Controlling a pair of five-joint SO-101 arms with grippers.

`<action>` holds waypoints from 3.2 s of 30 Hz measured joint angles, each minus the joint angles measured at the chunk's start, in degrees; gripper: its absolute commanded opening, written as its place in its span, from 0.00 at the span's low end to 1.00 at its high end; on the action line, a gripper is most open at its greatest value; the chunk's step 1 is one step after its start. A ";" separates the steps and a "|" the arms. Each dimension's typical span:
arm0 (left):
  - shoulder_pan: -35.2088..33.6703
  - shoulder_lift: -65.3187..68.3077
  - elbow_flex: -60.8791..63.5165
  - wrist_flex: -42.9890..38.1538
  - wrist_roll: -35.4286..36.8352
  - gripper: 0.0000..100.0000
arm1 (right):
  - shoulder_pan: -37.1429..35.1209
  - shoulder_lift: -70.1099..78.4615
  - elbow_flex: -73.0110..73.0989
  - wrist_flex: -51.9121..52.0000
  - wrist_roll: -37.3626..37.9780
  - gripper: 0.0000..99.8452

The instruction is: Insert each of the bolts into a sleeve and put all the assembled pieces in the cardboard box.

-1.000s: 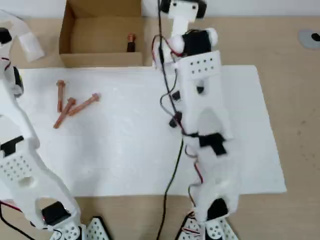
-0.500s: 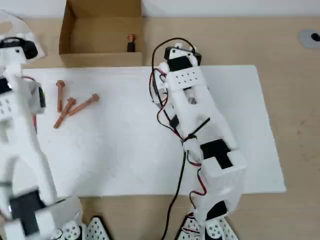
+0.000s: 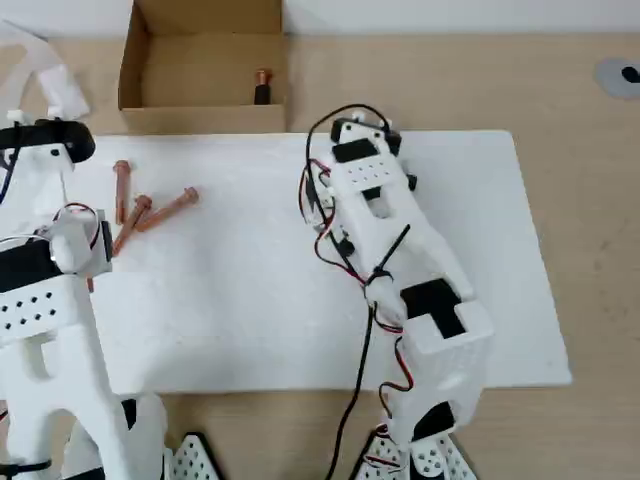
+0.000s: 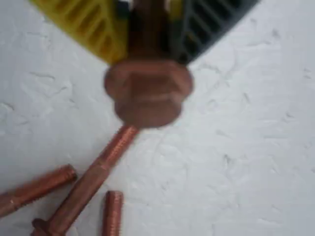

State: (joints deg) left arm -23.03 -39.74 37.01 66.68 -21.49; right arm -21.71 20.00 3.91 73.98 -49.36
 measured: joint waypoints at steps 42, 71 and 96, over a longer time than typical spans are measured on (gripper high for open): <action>0.09 0.00 0.00 1.32 0.00 0.01 | 1.49 1.67 0.79 -2.99 5.45 0.03; 5.89 -44.48 -1.32 4.66 11.69 0.01 | -19.60 -24.53 -37.27 27.25 24.79 0.01; 24.62 -58.11 18.55 -18.73 23.21 0.01 | -20.04 -85.63 62.15 -40.44 31.21 0.01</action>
State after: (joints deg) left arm 1.58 -97.85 55.56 47.96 1.71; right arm -41.76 -65.63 66.07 33.54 -18.15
